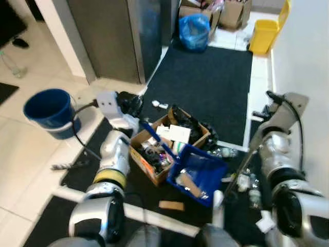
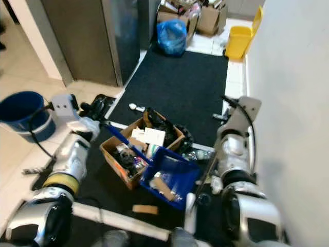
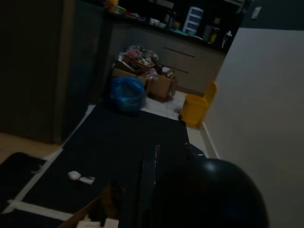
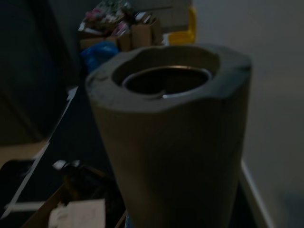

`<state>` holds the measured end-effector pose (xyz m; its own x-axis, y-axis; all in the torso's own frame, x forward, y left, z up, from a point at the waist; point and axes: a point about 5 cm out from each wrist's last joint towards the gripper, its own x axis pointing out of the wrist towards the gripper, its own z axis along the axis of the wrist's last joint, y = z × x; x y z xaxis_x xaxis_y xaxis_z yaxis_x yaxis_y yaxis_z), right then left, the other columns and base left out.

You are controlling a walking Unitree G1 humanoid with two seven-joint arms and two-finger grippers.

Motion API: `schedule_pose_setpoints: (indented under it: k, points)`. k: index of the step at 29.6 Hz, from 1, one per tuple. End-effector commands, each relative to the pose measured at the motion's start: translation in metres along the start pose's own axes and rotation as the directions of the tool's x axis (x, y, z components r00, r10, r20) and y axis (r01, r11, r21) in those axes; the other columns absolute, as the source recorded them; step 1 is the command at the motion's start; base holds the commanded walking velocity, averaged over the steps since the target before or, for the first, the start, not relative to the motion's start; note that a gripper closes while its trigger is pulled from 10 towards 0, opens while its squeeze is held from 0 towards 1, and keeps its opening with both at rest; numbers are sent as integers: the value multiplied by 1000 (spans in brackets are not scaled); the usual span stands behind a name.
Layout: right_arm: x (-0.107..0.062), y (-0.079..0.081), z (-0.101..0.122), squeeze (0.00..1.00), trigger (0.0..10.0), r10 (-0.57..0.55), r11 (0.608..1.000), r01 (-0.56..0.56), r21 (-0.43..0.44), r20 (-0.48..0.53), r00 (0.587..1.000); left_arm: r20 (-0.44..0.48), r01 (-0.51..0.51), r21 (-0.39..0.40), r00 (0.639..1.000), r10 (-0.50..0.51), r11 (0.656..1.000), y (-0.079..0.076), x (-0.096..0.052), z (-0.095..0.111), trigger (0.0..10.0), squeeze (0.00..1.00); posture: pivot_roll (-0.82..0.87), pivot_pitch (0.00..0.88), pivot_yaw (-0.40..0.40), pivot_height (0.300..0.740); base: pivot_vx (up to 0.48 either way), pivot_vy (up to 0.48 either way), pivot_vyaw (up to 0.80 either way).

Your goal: Sweep floor

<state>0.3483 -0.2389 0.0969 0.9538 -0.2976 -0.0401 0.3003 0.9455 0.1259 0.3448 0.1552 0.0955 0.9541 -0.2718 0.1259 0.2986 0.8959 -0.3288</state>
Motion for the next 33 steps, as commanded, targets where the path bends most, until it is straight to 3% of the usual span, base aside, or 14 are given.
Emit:
schedule_pose_setpoints:
  k: [1,9,13,19,33]
  points:
    - [6,10,20,0,10000,18,999,-22,36,104,994,0,5,-57,1000,-5,998,-4,3,-2,10000,0,114,0,16,740,0,0,0]
    - [5,15,19,0,10000,31,999,-34,34,107,994,-7,11,-60,1000,-12,998,-4,2,-3,10000,0,121,0,15,740,0,0,0]
    - [5,17,19,0,10000,37,999,-40,32,108,993,-21,44,-68,999,-46,997,-7,2,-5,10000,0,121,0,15,740,0,-431,0]
    - [6,17,20,0,10000,39,999,-42,30,113,993,-19,-7,-80,1000,6,997,-3,1,-6,10000,0,124,0,15,740,0,-345,0]
    - [9,29,36,0,10000,70,997,-74,14,193,979,-26,-39,-82,999,37,996,2,-4,-9,10000,0,124,0,6,740,0,0,0]
